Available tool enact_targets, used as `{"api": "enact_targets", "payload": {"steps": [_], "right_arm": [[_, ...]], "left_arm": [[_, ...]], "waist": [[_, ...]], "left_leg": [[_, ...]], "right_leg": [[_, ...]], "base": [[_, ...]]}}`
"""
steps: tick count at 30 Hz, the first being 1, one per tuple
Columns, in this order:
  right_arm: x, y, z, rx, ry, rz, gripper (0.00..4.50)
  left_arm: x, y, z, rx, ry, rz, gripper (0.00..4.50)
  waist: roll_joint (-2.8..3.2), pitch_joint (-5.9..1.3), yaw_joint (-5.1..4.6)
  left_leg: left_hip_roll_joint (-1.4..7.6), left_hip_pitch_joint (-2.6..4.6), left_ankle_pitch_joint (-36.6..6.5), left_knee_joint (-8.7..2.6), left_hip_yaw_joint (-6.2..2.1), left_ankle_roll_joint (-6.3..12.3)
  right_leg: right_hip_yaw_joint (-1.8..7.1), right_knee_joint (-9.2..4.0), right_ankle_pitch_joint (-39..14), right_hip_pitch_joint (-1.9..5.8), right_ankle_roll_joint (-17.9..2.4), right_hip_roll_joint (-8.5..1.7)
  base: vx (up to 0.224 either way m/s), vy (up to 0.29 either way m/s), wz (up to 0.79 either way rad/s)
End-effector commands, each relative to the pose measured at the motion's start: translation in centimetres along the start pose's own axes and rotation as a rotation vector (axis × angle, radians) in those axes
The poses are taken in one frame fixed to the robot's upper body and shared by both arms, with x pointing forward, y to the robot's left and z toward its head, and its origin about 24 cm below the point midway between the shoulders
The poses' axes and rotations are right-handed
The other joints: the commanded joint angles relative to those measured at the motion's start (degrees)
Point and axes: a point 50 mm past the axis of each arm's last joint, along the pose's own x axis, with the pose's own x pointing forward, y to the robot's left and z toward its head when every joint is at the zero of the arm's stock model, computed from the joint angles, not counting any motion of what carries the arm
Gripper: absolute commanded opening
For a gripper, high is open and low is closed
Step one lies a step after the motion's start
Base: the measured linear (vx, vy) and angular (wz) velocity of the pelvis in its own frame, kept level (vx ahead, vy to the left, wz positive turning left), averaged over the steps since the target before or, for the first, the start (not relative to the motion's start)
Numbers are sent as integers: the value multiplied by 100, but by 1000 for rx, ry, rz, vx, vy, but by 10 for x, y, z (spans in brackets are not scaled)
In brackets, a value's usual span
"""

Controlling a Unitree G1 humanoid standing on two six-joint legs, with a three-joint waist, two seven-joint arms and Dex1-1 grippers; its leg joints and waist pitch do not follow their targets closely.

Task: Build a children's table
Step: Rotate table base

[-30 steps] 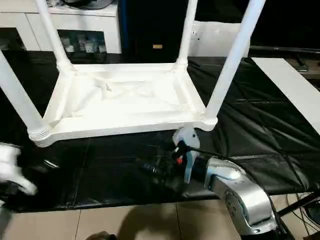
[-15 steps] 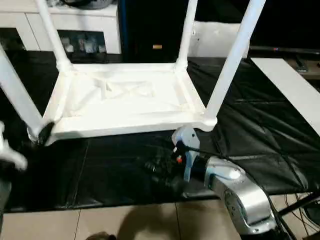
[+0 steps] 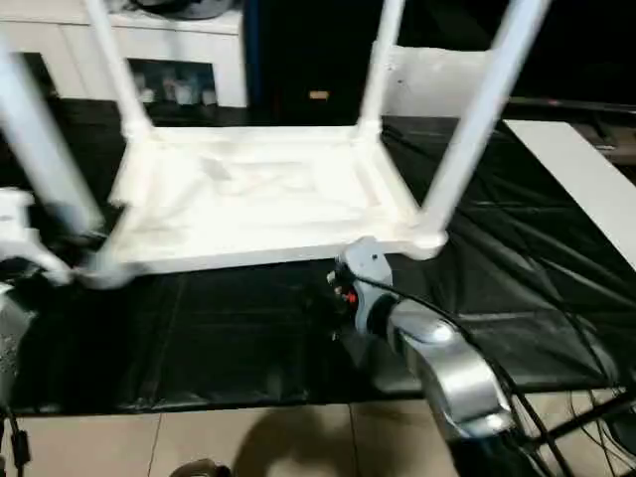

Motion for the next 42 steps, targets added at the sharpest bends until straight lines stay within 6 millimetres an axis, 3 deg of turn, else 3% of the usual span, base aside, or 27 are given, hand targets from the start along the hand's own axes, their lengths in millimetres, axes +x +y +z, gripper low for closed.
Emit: {"api": "enact_targets", "payload": {"steps": [1,7,11,12,15,20,33,37,42], "right_arm": [[3,-12,-5,1,41,-98,450],[12,-16,-13,27,88,-149,450],[17,-14,-10,36,65,-132,450],[20,-11,-8,32,50,-118,450],[25,-5,-3,10,35,-85,450],[33,7,4,-28,5,-11,450],[54,25,17,-87,-41,127,450],[64,30,21,-90,-51,150,450],[69,32,23,-87,-59,161,450]], "left_arm": [[5,-28,-3,-43,44,-226,443],[-5,-76,-5,-126,147,-563,443],[-3,-95,-1,-152,137,-654,443],[0,-107,2,-163,125,-699,443],[7,-123,4,-164,110,-748,443],[21,-145,11,-194,85,-836,443],[43,-171,15,-185,52,-897,443],[50,-173,16,-163,30,-872,443],[56,-174,18,-157,10,-846,443]], "waist": [[128,-295,-55],[100,-268,-61],[82,-254,-101],[23,-261,-125],[37,-256,-171],[8,-266,-276],[15,-288,-366],[23,-277,-402],[27,-289,-383]], "left_leg": [[271,259,-1338,-500,-100,-581],[279,253,-1500,-519,-79,-575],[263,231,-1397,-506,-68,-536],[274,224,-1391,-508,-60,-527],[276,221,-1408,-501,-76,-513],[259,187,-1172,-477,-73,-465],[272,186,-907,-414,-64,-265],[286,181,-1037,-423,-66,-311],[298,194,-969,-406,-50,-320]], "right_leg": [[145,-355,-3,4,-1004,-268],[159,-381,-296,17,-950,-260],[166,-384,-253,33,-927,-242],[169,-382,-264,46,-925,-249],[168,-400,-478,50,-908,-260],[166,-380,-188,83,-932,-241],[160,-353,253,129,-1245,-235],[163,-369,48,129,-1281,-243],[167,-354,249,129,-1308,-231]], "base": [[0,0,0],[0,0,0],[0,0,0],[0,0,0],[0,0,0],[0,0,0],[0,0,0],[0,0,0],[0,0,0]]}}
